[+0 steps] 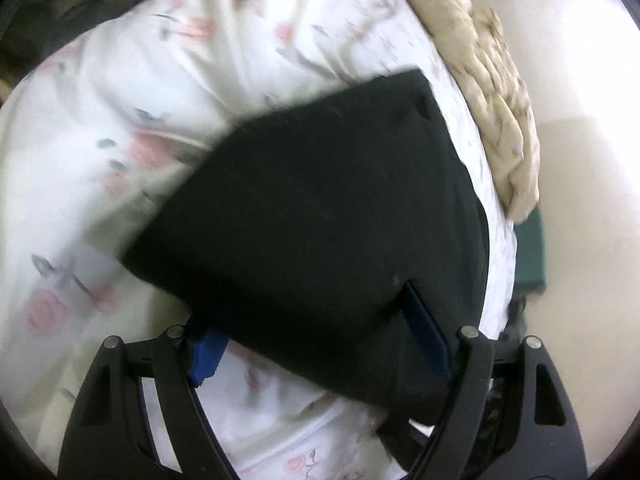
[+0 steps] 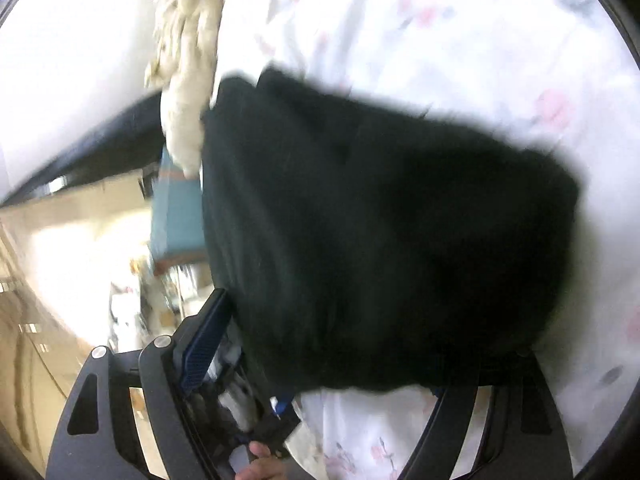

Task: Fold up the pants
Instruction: 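Grasp the folded pants bundle with both tools and lift it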

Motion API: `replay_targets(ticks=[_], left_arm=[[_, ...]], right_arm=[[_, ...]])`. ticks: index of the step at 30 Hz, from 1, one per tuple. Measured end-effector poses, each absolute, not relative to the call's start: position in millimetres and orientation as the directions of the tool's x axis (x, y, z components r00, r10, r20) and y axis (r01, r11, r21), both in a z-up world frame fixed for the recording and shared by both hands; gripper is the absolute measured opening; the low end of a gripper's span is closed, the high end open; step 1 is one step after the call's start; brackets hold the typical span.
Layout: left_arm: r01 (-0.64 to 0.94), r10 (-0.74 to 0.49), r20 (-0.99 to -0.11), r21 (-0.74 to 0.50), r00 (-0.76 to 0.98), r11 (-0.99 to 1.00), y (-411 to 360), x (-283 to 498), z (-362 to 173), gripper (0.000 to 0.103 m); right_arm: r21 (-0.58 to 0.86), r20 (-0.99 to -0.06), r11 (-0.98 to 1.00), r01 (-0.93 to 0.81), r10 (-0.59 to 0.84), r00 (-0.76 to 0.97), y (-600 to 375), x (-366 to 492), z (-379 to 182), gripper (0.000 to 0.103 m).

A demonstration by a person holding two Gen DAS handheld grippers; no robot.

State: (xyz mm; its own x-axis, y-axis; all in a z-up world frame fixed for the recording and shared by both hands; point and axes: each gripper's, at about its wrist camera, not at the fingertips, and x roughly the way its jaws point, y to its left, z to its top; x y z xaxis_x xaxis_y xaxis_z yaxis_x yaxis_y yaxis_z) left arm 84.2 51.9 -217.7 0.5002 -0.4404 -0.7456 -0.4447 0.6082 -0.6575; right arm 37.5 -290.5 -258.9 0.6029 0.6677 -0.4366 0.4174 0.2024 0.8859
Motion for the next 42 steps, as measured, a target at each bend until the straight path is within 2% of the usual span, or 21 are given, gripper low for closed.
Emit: replay_targets(ticks=[4, 7, 10, 12, 15, 16, 17, 18, 19, 21, 23, 27, 31, 35, 40, 42], left_arm=[[-0.491, -0.363, -0.756, -0.639, 0.545, 0.592, 72, 80, -220, 0.078], [-0.494, -0.377, -0.746, -0.654, 0.549, 0.573, 77, 80, -224, 0.081], [-0.457, -0.426, -0.691, -0.713, 0.584, 0.531, 73, 84, -222, 0.083], [-0.455, -0.433, -0.693, -0.713, 0.577, 0.534, 68, 89, -226, 0.085], [-0.452, -0.423, -0.703, -0.7, 0.572, 0.553, 64, 93, -234, 0.084], [-0.448, -0.417, -0.697, -0.704, 0.583, 0.551, 64, 93, -233, 0.081], [-0.446, -0.409, -0.694, -0.705, 0.592, 0.551, 62, 96, -231, 0.073], [-0.439, -0.405, -0.693, -0.704, 0.596, 0.559, 63, 98, -227, 0.05], [-0.431, -0.41, -0.692, -0.704, 0.594, 0.565, 63, 101, -225, 0.035], [-0.415, -0.399, -0.682, -0.708, 0.613, 0.572, 63, 103, -217, 0.023], [-0.386, -0.396, -0.663, -0.717, 0.635, 0.581, 61, 102, -205, 0.02], [-0.326, -0.442, -0.569, -0.795, 0.693, 0.512, 71, 94, -168, 0.015], [-0.201, -0.487, -0.448, -0.856, 0.749, 0.477, 85, 85, -104, 0.013], [-0.118, -0.476, -0.371, -0.869, 0.798, 0.48, 117, 77, -40, 0.013], [-0.077, -0.442, -0.308, -0.881, 0.843, 0.467, 191, 83, 32, 0.013], [-0.08, -0.392, -0.307, -0.863, 0.867, 0.5, 232, 85, 59, 0.013]], right_arm=[[0.887, -0.421, 0.105, 0.449, 0.585, 0.694, -314, 35, -265, 0.083], [0.888, -0.419, 0.113, 0.445, 0.596, 0.685, -307, 42, -266, 0.084], [0.895, -0.385, 0.078, 0.44, 0.634, 0.671, -298, 40, -267, 0.084], [0.895, -0.366, 0.045, 0.444, 0.645, 0.671, -294, 36, -269, 0.084], [0.891, -0.396, 0.103, 0.443, 0.655, 0.644, -293, 42, -271, 0.084], [0.888, -0.399, 0.111, 0.446, 0.666, 0.63, -291, 50, -273, 0.085], [0.888, -0.406, 0.128, 0.442, 0.672, 0.619, -291, 54, -273, 0.085], [0.889, -0.413, 0.149, 0.433, 0.67, 0.617, -289, 58, -270, 0.081], [0.891, -0.418, 0.167, 0.423, 0.668, 0.616, -288, 58, -268, 0.076], [0.894, -0.428, 0.209, 0.396, 0.657, 0.621, -287, 57, -260, 0.05], [0.906, -0.417, 0.237, 0.351, 0.648, 0.637, -288, 57, -247, 0.04], [0.94, -0.339, 0.25, 0.23, 0.634, 0.695, -292, 54, -204, 0.033], [0.961, -0.256, 0.249, 0.119, 0.641, 0.724, -291, 51, -150, 0.031], [0.972, -0.157, 0.234, -0.006, 0.669, 0.726, -272, 63, -85, 0.031], [0.96, -0.059, 0.222, -0.171, 0.756, 0.652, -202, 105, -5, 0.031], [0.95, -0.021, 0.205, -0.234, 0.792, 0.61, -163, 124, 18, 0.031]])
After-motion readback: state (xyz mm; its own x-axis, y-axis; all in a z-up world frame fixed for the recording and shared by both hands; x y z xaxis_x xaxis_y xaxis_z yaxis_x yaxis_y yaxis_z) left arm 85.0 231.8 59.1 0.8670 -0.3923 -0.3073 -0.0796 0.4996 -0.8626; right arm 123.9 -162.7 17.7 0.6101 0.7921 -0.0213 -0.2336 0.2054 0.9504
